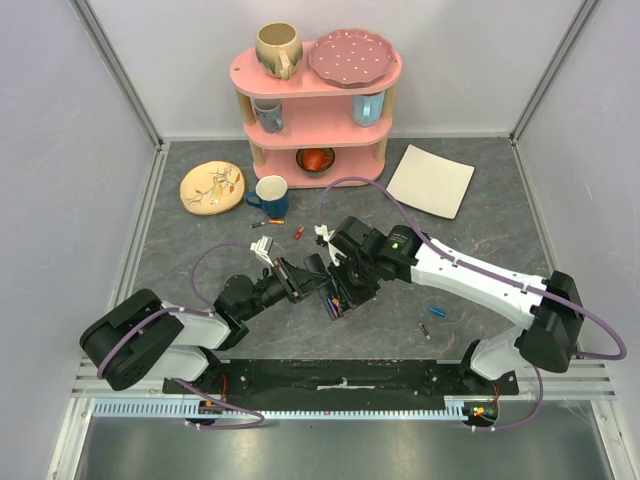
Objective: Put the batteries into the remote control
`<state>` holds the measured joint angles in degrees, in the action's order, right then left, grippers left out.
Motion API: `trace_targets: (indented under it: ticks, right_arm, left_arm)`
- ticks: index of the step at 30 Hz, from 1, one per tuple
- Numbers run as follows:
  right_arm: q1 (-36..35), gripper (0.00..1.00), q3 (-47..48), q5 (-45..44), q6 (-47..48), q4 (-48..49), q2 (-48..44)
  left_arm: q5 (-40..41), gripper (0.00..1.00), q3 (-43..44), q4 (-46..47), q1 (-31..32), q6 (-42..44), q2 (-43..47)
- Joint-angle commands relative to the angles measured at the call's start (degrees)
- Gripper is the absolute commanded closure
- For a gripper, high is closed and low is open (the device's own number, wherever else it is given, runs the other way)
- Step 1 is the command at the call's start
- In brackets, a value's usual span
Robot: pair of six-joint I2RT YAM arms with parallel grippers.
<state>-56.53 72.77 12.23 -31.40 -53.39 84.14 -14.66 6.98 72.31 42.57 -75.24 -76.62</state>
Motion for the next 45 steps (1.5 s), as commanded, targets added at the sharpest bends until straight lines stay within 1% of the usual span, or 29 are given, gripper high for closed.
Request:
trace_targets:
  ticks: [1, 10, 18, 22, 36, 45]
  right_arm:
    - [0.11, 1.0, 0.18, -2.21, -1.3, 0.91, 1.47]
    - [0.28, 1.0, 0.44, -4.23, -1.91, 0.74, 2.7]
    - [0.28, 1.0, 0.79, -5.11, -1.04, -1.89, 2.96]
    - [0.28, 1.0, 1.14, -5.55, -0.77, -2.34, 3.4]
    - [0.72, 1.0, 4.04, -11.26, 0.9, -3.39, 4.98]
    - [0.9, 1.0, 5.8, -13.37, 1.07, -3.04, 5.51]
  left_arm:
    - [3.05, 0.98, -0.65, 23.05, 1.81, 1.06, 2.61]
    - [4.46, 0.98, -1.27, 23.05, 1.99, 0.36, 3.23]
    - [8.15, 0.98, -2.68, 23.05, 1.99, 0.54, 4.2]
    - [8.15, 0.98, -2.42, 22.96, 1.99, 0.27, 3.93]
    - [-1.42, 0.98, 0.75, 23.05, 1.99, -1.66, 3.49]
    - [-3.27, 0.98, 1.54, 23.05, 1.99, -2.36, 3.06]
